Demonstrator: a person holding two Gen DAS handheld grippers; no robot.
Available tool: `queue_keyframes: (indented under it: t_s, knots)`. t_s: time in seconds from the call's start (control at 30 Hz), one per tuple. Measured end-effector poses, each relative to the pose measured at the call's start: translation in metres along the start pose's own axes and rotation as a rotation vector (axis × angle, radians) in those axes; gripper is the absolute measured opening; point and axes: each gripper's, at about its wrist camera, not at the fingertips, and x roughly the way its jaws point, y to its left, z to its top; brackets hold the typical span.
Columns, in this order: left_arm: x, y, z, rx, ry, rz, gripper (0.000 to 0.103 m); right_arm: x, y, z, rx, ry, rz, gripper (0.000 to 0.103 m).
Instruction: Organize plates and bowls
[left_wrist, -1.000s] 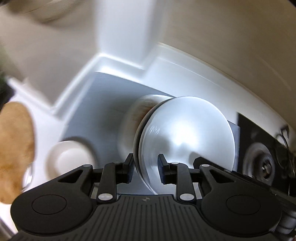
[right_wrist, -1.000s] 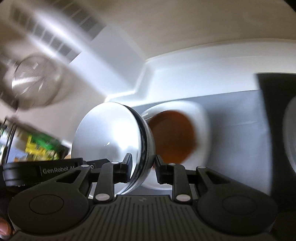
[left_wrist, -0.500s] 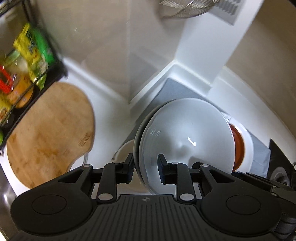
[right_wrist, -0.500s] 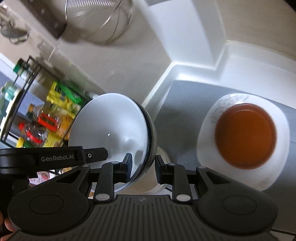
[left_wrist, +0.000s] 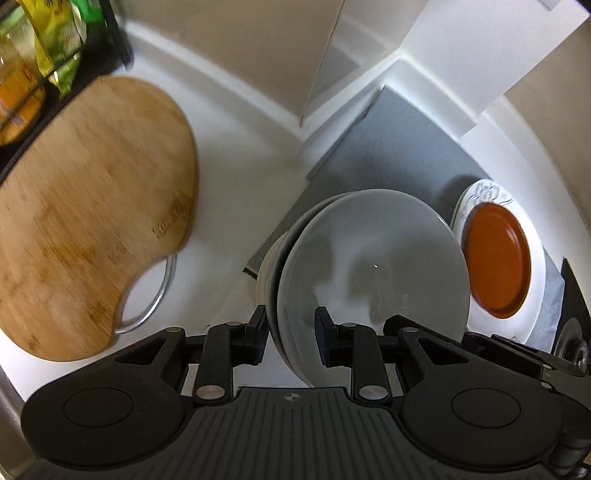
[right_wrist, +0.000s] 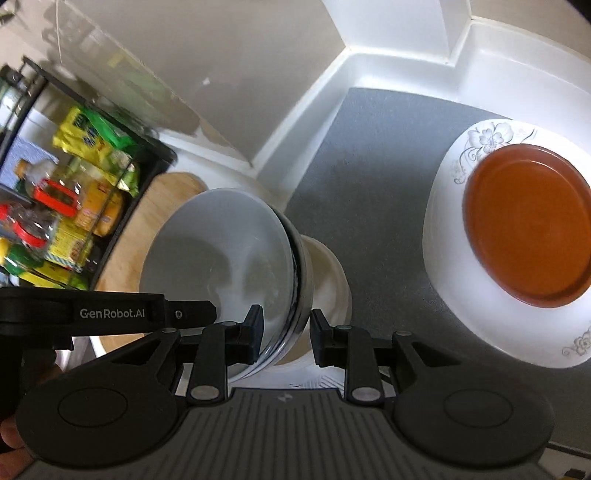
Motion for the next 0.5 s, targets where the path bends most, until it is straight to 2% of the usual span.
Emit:
queue_keyframes:
  t_s: [0.27,0.37,0.5]
  knots:
    - [0.022,0.017,0.004,0.01,0.037,-0.072,0.028,0.019,-0.003,-0.006,-0.053,0.041,-0.039,0.03]
    - [0.025,0.015,0.004,0.022,0.037,-0.042,0.028,0.023,-0.001,-0.004,-0.065,0.058,-0.041,0.037]
    - [0.028,0.012,0.004,0.064,0.018,-0.025,0.028,0.024,0.002,-0.001,-0.117,0.072,-0.041,0.037]
